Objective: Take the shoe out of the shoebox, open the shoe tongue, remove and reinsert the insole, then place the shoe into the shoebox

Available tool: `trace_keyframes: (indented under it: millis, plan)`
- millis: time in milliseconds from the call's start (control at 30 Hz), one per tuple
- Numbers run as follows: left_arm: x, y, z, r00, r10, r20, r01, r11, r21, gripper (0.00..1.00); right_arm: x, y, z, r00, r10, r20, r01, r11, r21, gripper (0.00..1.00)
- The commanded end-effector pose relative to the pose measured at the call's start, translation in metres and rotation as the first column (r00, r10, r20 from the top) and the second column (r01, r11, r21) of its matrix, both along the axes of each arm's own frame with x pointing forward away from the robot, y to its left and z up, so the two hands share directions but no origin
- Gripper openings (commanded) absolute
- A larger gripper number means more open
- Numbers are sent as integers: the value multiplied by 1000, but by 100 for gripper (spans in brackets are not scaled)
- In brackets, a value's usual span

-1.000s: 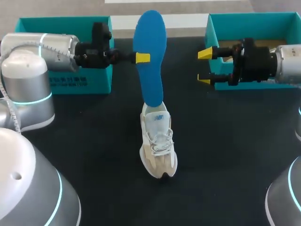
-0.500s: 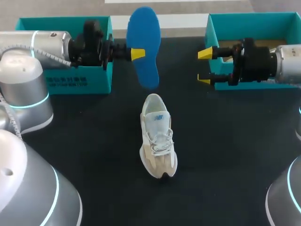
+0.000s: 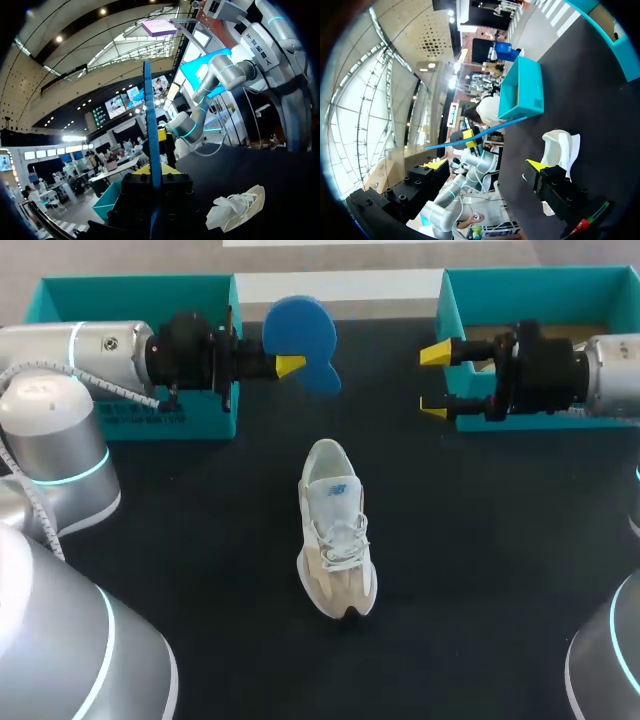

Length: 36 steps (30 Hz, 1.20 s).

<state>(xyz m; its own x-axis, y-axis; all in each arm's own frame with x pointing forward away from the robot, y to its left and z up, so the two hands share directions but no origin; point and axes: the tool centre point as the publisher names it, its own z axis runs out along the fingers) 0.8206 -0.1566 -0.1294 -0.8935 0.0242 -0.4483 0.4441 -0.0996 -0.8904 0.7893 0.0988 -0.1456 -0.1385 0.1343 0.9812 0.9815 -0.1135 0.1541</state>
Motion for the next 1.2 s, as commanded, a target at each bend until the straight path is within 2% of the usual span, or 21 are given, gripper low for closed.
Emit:
trace_keyframes:
  millis: [33, 133, 167, 900, 933, 1000, 1200]
  plan:
    - [3, -4, -7, 939, 18, 344, -8, 999, -32, 0, 0, 1, -1, 1000, -2, 0, 2, 1000, 0, 100]
    - [3, -4, -6, 945, 64, 319, -45, 997, -67, 0, 0, 1, -1, 1000, -2, 0, 2, 1000, 0, 100]
    - [2, -3, -4, 961, 73, 267, -53, 995, -82, 0, 0, 1, -1, 1000, -2, 0, 2, 1000, 0, 100]
    - [2, -3, -4, 961, 73, 267, -53, 995, -82, 0, 0, 1, -1, 1000, -2, 0, 2, 1000, 0, 100]
    - [1, -4, -4, 937, 52, 345, -35, 998, -54, 0, 0, 1, -1, 1000, -2, 0, 2, 1000, 0, 100]
    - [-1, -5, -2, 922, 38, 386, -19, 998, -54, 0, 0, 1, -1, 1000, -2, 0, 2, 1000, 0, 100]
    - [-2, -5, -3, 787, -22, 617, 6, 1000, 27, 0, 0, 1, -1, 1000, -2, 0, 2, 1000, 0, 100]
